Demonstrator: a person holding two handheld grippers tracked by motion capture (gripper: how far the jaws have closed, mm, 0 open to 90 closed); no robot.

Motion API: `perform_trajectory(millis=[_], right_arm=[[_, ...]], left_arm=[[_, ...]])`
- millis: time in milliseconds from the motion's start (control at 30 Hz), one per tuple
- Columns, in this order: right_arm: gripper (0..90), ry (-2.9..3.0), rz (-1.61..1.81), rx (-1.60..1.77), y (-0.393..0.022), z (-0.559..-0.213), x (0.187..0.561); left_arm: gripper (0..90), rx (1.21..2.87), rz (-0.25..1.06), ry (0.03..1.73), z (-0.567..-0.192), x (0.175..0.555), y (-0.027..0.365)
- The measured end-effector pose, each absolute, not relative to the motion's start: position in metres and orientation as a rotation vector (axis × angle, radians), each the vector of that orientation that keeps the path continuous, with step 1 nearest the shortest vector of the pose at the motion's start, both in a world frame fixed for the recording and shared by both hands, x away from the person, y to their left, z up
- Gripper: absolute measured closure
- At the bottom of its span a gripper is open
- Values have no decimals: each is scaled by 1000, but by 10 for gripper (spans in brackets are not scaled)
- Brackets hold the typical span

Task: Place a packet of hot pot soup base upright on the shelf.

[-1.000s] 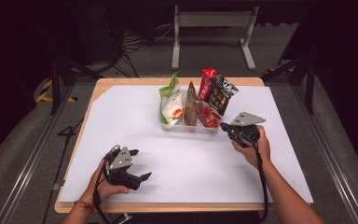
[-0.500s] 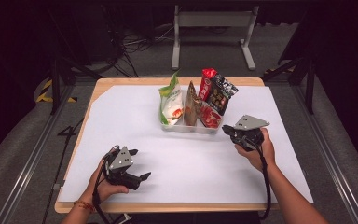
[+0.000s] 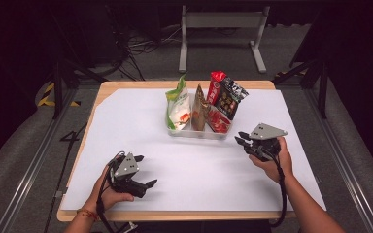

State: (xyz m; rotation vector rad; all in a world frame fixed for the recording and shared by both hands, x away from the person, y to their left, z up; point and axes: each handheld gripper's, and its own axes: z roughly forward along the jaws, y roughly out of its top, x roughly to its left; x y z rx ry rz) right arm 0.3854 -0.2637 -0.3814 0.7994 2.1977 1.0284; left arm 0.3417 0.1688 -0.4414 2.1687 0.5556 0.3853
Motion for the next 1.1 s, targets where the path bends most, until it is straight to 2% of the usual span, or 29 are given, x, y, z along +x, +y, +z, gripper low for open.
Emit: perform_trajectory(millis=[167, 200, 267, 733, 1100], right_arm=[[687, 2197, 1037, 789, -268, -382, 382], [638, 2197, 1051, 780, -271, -383, 380], [604, 2192, 1061, 772, -273, -384, 377], [503, 2182, 1062, 729, -284, -388, 362], [300, 2166, 1037, 745, -294, -393, 354]], left_arm=[[86, 2169, 387, 558, -441, 342, 169], [86, 2169, 387, 558, -441, 342, 169], [86, 2168, 386, 558, -442, 342, 168], [86, 2169, 385, 563, -442, 342, 168], [86, 2177, 383, 565, -443, 343, 167]])
